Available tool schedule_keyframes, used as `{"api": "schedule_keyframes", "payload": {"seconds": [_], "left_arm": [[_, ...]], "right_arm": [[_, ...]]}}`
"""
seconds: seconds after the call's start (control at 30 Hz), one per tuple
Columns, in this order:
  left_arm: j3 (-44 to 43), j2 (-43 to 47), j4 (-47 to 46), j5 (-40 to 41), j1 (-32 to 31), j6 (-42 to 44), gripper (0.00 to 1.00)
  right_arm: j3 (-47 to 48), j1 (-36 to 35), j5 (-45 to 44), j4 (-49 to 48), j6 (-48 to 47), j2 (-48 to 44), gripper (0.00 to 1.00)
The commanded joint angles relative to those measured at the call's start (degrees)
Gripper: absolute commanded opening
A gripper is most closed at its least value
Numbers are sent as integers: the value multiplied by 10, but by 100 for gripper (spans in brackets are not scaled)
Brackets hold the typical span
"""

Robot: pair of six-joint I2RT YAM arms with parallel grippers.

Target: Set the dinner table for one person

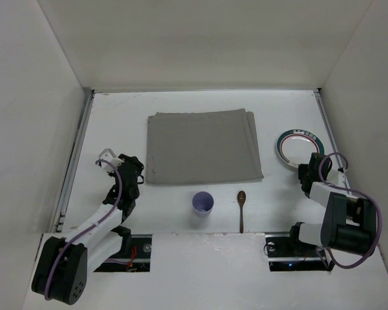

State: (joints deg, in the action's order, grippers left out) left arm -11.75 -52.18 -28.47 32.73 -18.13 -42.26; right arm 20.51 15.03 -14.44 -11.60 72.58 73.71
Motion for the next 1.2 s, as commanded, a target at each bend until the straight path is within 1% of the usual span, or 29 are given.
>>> {"api": "schedule_keyframes", "payload": {"seconds": [0.0,0.07,0.13,0.23,0.33,0.47,0.6,0.7,0.8,1.0,1.17], "left_arm": [[10,15,-21,1,5,-10,36],[11,15,-21,1,5,-11,37],[12,14,-23,1,5,-12,38],[12,15,-24,0,5,-13,42],[17,27,-22,0,6,-13,46],[20,31,-24,0,7,-14,51],[19,29,-23,0,4,-14,53],[21,35,-21,0,3,-14,54],[24,41,-21,-1,6,-14,54],[26,45,-19,-2,8,-14,54],[27,47,-19,-2,8,-13,54]], "right_arm": [[-6,1,6,-37,-5,-26,14],[-15,1,7,-56,-6,-55,11],[-19,-16,5,-66,-8,-100,10],[-9,-58,-10,-50,-16,-166,9],[10,-106,-31,-30,-45,-223,9],[57,-181,-29,-29,-100,-233,9],[115,-267,-3,-39,-116,-174,9],[159,-323,33,-64,-126,-103,9],[202,-362,76,-94,-123,-22,9],[261,-410,127,-132,-84,109,9],[293,-441,143,-148,-66,183,10]]}}
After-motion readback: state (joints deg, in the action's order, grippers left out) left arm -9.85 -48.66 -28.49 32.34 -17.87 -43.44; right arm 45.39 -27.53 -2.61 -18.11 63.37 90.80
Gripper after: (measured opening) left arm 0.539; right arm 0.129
